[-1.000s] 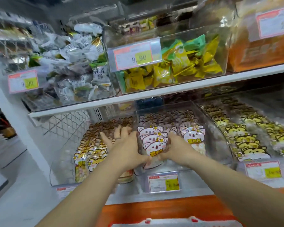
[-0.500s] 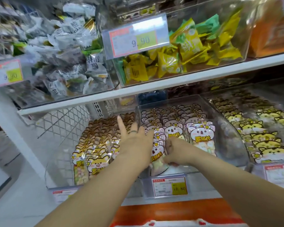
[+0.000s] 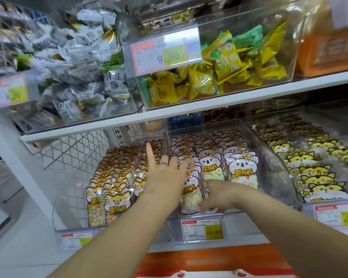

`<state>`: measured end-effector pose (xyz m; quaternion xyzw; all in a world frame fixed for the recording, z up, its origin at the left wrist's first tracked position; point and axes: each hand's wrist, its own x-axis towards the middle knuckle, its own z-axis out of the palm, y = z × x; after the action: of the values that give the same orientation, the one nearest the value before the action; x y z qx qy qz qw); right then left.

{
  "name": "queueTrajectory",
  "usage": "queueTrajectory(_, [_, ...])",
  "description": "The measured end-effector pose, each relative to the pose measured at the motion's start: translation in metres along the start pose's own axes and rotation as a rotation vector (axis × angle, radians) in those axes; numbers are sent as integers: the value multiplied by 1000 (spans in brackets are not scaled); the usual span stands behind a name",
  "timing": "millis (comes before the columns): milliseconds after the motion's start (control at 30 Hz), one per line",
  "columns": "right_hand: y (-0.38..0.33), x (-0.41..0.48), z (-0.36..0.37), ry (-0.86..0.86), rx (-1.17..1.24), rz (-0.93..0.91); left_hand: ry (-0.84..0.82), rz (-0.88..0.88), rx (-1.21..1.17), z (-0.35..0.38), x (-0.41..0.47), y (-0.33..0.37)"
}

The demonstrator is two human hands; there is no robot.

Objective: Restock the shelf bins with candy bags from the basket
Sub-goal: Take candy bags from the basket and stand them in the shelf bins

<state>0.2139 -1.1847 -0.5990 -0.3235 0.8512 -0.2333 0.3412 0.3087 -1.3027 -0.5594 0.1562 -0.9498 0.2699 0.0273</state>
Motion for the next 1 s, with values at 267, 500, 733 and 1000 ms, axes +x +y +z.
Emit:
queueTrajectory(267, [6, -22, -2, 267, -88, -30, 100, -59, -96, 5, -23, 4])
queueTrajectory(500, [10, -80, 18, 626, -102, -400, 480, -61, -497, 2, -89, 14])
queueTrajectory(733, [63, -131, 103, 760, -155, -504, 329, -60, -846, 58, -193, 67])
queueTrajectory(1000, [184, -114, 203, 137, -364, 101, -406, 157, -766, 163, -259, 127])
